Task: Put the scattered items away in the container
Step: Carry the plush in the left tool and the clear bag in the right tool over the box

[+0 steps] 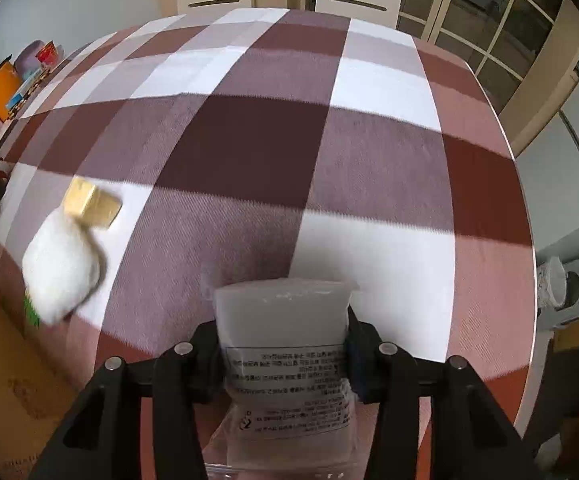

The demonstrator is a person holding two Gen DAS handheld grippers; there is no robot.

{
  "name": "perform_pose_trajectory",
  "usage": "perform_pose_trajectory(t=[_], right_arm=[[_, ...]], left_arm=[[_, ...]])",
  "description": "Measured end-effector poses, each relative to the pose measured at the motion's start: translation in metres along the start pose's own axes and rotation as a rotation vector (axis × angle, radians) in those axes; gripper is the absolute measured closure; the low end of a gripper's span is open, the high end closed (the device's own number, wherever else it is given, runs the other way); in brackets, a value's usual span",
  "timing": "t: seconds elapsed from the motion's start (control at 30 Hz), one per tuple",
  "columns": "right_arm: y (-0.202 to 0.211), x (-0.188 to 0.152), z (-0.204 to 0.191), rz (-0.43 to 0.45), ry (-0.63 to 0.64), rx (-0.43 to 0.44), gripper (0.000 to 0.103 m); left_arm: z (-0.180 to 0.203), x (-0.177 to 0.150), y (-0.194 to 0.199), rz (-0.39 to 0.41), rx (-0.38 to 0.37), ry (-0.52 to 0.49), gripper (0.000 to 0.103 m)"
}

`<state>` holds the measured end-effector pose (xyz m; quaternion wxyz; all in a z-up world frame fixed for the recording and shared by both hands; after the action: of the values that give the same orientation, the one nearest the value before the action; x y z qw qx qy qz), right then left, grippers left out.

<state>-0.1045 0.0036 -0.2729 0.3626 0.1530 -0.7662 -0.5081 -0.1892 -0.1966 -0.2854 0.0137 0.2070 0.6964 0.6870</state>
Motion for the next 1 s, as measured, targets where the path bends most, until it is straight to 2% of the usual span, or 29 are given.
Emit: perform_pose_trajectory(t=[0.07,0.2,0.23,0.33,0.37,0.5,0.57,0.8,1.0], right_arm=[[-0.002,-0.006,-0.001,-0.013,0.004,-0.011,0.024],[0.000,-0.014,0.002,0.010,-0.011,-0.007,0.022],[0.000,-0.015,0.002,0.012,-0.013,-0.010,0.025],[0.006,-0.013,0.002,-0.001,-0.022,-0.036,0.064],[0.008,-0.014,0.003,-0.018,-0.023,-0.061,0.067],[0.026,-0.017,-0.001,-0.041,-0.068,-0.015,0.068],[0.039,-0.020,-0.001,-0.032,-0.070,-0.019,0.068],[0.096,-0.044,0.007,0.015,-0.154,-0.038,0.068],[0.138,-0.073,0.006,0.069,-0.212,-0.028,0.068]], left_arm=[[-0.005,-0.009,-0.001,-0.012,0.009,0.016,0.058],[-0.008,-0.016,0.002,-0.010,0.008,0.038,0.056],[-0.008,-0.015,0.002,-0.010,0.006,0.039,0.058],[-0.003,-0.019,0.004,-0.010,0.012,0.026,0.067],[-0.002,-0.020,0.006,-0.014,0.010,0.024,0.068],[0.002,-0.031,0.025,-0.004,-0.041,0.049,0.071],[-0.003,-0.038,0.039,0.010,-0.048,0.072,0.070],[-0.026,-0.085,0.090,0.036,0.005,0.160,0.070],[-0.034,-0.145,0.137,0.044,0.074,0.215,0.070]])
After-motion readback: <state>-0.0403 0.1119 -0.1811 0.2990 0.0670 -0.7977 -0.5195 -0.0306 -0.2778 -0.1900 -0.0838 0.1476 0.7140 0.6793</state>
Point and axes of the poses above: each gripper's, at about its wrist camera, not at the fingertips, and y roughly against the way its jaws point, z to its right, x to its top, the point moved 8 cm from there along -y, roughly the way its jaws point, and after that the axes turned 2 degrees about -y, right-handed, at the moved point
